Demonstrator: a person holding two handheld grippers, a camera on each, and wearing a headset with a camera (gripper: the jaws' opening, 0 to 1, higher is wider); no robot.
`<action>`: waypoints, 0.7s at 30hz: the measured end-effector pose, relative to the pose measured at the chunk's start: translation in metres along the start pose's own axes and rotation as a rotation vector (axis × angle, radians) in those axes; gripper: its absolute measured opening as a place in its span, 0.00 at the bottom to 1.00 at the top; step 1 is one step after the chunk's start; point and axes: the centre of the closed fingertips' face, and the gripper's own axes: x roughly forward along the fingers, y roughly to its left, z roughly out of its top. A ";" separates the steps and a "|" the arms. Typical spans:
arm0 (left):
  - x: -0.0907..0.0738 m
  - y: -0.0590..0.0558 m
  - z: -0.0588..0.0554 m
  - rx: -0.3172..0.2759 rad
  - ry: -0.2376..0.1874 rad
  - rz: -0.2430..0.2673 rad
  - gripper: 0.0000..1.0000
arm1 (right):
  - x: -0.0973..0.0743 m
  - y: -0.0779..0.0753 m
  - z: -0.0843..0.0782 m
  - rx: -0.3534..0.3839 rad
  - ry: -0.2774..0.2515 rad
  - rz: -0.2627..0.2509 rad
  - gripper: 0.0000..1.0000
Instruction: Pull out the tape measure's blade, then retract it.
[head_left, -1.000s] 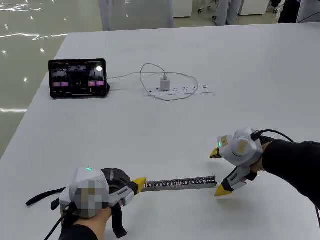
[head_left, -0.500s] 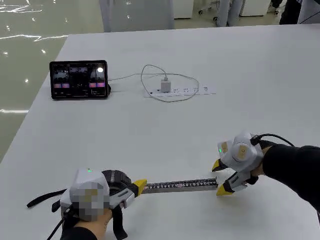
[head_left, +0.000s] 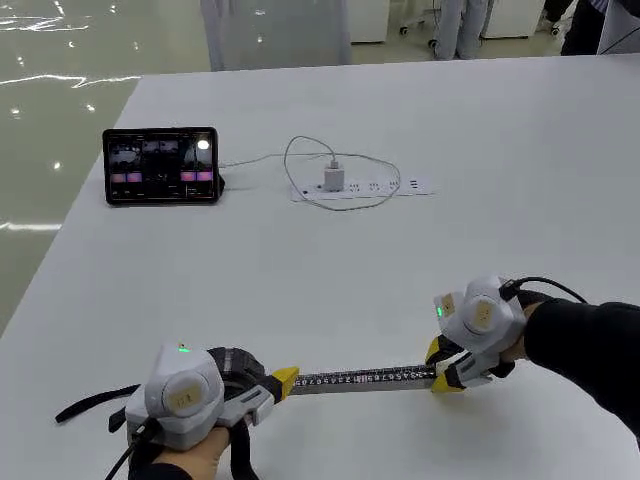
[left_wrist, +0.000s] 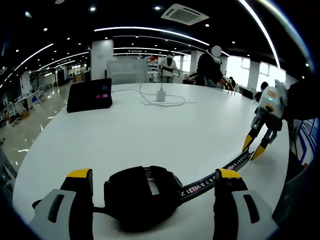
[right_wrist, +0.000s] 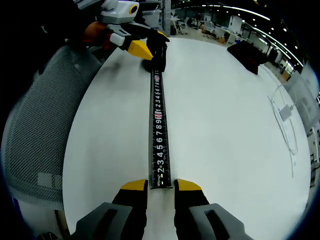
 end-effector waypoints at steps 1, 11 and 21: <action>0.000 0.000 0.000 -0.002 -0.001 0.000 0.99 | 0.000 0.000 0.000 -0.003 0.000 -0.001 0.17; 0.002 0.002 0.000 -0.006 0.001 0.005 0.99 | 0.000 -0.001 0.001 0.006 0.002 -0.008 0.12; 0.002 0.006 -0.003 -0.010 0.013 0.022 0.95 | 0.001 0.004 0.000 0.044 0.074 0.016 0.11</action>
